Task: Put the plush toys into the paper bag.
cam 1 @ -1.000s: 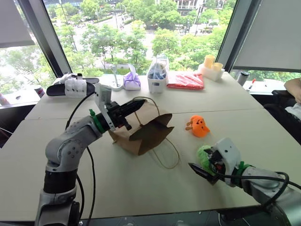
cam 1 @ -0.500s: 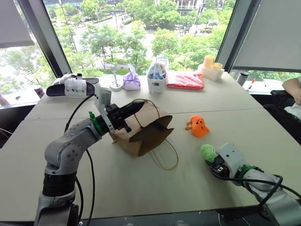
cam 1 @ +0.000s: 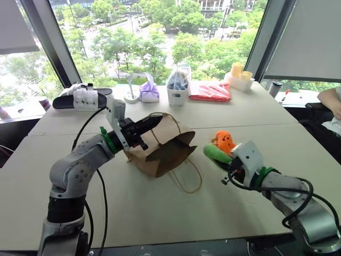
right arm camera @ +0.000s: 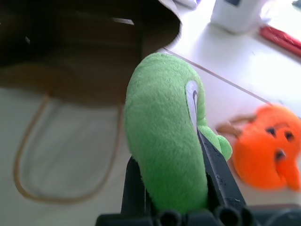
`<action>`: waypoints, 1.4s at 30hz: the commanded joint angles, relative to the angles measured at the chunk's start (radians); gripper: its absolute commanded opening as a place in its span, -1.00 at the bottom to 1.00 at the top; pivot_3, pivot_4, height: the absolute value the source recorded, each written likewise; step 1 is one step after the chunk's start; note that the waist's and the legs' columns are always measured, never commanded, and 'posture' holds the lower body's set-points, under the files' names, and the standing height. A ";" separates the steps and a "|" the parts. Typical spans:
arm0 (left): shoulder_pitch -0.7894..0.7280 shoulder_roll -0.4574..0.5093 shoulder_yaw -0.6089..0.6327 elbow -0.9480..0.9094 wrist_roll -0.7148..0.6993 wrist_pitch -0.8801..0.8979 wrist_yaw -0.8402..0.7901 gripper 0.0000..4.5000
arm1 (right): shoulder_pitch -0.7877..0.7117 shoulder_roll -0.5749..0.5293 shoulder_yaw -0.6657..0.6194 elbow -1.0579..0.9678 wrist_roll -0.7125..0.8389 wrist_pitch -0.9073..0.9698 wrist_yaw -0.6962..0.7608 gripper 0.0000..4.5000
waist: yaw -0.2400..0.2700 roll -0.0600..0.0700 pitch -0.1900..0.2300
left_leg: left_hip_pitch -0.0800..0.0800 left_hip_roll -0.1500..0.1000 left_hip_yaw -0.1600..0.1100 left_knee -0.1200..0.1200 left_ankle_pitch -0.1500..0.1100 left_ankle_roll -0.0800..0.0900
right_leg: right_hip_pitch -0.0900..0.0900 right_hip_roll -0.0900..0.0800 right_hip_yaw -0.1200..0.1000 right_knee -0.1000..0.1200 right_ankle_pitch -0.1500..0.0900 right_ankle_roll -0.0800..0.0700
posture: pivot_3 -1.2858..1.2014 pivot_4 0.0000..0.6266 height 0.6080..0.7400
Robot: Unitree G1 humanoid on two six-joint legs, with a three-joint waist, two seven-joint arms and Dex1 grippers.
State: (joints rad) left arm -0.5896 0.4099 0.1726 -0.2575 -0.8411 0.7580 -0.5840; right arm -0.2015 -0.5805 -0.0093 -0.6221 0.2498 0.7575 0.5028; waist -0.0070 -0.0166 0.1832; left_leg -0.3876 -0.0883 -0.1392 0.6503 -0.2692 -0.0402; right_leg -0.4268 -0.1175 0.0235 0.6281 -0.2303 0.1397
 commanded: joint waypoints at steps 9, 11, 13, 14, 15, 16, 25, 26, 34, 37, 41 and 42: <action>-0.028 -0.009 0.009 -0.057 -0.069 0.032 0.031 -1.00 | -0.249 0.260 0.295 0.306 -0.083 -0.172 -0.015 -0.99 | -0.007 0.000 0.000 | 0.000 0.000 0.000 -0.001 0.003 -0.006 | -0.001 0.000 0.000 0.000 0.000 0.000 | 0.03 -0.52 1.00; -0.019 -0.007 0.010 -0.071 -0.080 0.040 0.036 -1.00 | -0.306 0.330 0.350 0.419 -0.118 -0.244 -0.012 -0.99 | -0.013 0.000 0.000 | 0.000 0.000 0.000 -0.001 0.004 -0.006 | -0.002 0.000 0.001 0.001 0.000 0.000 | 0.03 -0.52 1.00; -0.015 -0.008 0.022 -0.077 -0.100 0.054 0.049 -1.00 | -0.353 0.383 0.381 0.533 -0.159 -0.329 -0.017 -0.99 | -0.013 0.000 0.000 | 0.001 0.000 0.000 -0.001 0.004 -0.007 | -0.002 0.001 0.001 0.001 0.000 0.000 | 0.03 -0.52 1.00; -0.017 -0.007 0.025 -0.078 -0.106 0.059 0.055 -1.00 | -0.373 0.407 0.388 0.587 -0.172 -0.363 -0.018 -0.99 | -0.013 0.000 0.000 | 0.001 0.000 0.000 -0.002 0.004 -0.007 | -0.002 0.001 0.001 0.002 0.000 0.000 | 0.03 -0.52 1.00; -0.023 -0.007 0.029 -0.079 -0.117 0.067 0.066 -1.00 | -0.400 0.433 0.397 0.654 -0.191 -0.409 -0.027 -0.99 | -0.012 0.000 0.000 | 0.001 0.000 0.000 -0.002 0.004 -0.008 | -0.002 0.001 0.001 0.002 0.000 0.000 | 0.03 -0.52 1.00; -0.027 -0.008 0.030 -0.080 -0.125 0.072 0.076 -1.00 | -0.418 0.452 0.402 0.701 -0.205 -0.444 -0.032 -0.99 | -0.010 0.000 0.000 | 0.001 0.000 0.000 -0.002 0.004 -0.008 | -0.002 0.001 0.001 0.001 0.000 0.000 | 0.03 -0.52 1.00; -0.002 -0.014 0.030 -0.121 -0.152 0.070 0.136 -1.00 | -0.456 0.480 0.377 0.795 -0.253 -0.569 -0.020 0.94 | -0.013 0.000 0.000 | 0.000 0.000 0.000 -0.002 0.004 -0.008 | -0.003 0.001 0.001 0.001 0.000 0.000 | 0.03 -0.52 1.00; -0.001 -0.014 0.029 -0.121 -0.151 0.069 0.138 -1.00 | -0.449 0.469 0.372 0.777 -0.253 -0.564 -0.013 0.97 | -0.013 0.000 0.000 | 0.000 0.000 0.000 -0.002 0.004 -0.008 | -0.003 0.001 0.001 0.001 0.000 0.000 | 0.03 -0.52 1.00; -0.044 0.001 0.029 -0.059 -0.147 0.076 0.127 -1.00 | -0.336 0.276 0.212 0.394 -0.129 -0.403 0.092 0.97 | -0.006 0.000 0.000 | 0.000 0.000 0.000 -0.002 0.004 -0.008 | -0.003 0.001 0.001 0.001 0.000 0.000 | 0.03 -0.52 1.00; -0.069 0.019 0.030 -0.028 -0.143 0.078 0.103 -1.00 | -0.274 0.200 0.080 0.235 -0.035 -0.287 0.104 0.97 | -0.003 0.000 0.000 | -0.001 0.000 -0.001 -0.001 0.004 -0.007 | -0.003 0.001 0.001 0.001 0.000 0.000 | 0.03 -0.52 1.00; -0.110 0.031 0.043 -0.050 -0.188 0.113 0.143 -1.00 | -0.209 0.156 -0.078 0.243 0.019 -0.218 0.053 0.97 | -0.007 0.000 0.000 | -0.001 0.000 -0.001 -0.002 0.002 -0.003 | -0.003 0.001 0.001 0.001 0.000 0.000 | 0.03 -0.52 1.00; -0.115 0.028 0.042 -0.054 -0.194 0.118 0.151 -1.00 | -0.203 0.149 -0.090 0.285 -0.003 -0.241 0.035 0.97 | -0.007 0.000 0.000 | -0.001 0.000 -0.001 -0.002 0.002 -0.003 | -0.003 0.001 0.001 0.001 0.000 0.000 | 0.03 -0.52 1.00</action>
State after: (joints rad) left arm -0.6806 0.4314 0.1906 -0.2759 -1.0052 0.8703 -0.4449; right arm -0.4051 -0.4233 -0.0664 -0.3577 0.2481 0.5332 0.5625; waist -0.0143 -0.0166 0.1832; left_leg -0.3882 -0.0884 -0.1394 0.6485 -0.2674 -0.0434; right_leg -0.4294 -0.1166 0.0244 0.6288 -0.2302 0.1395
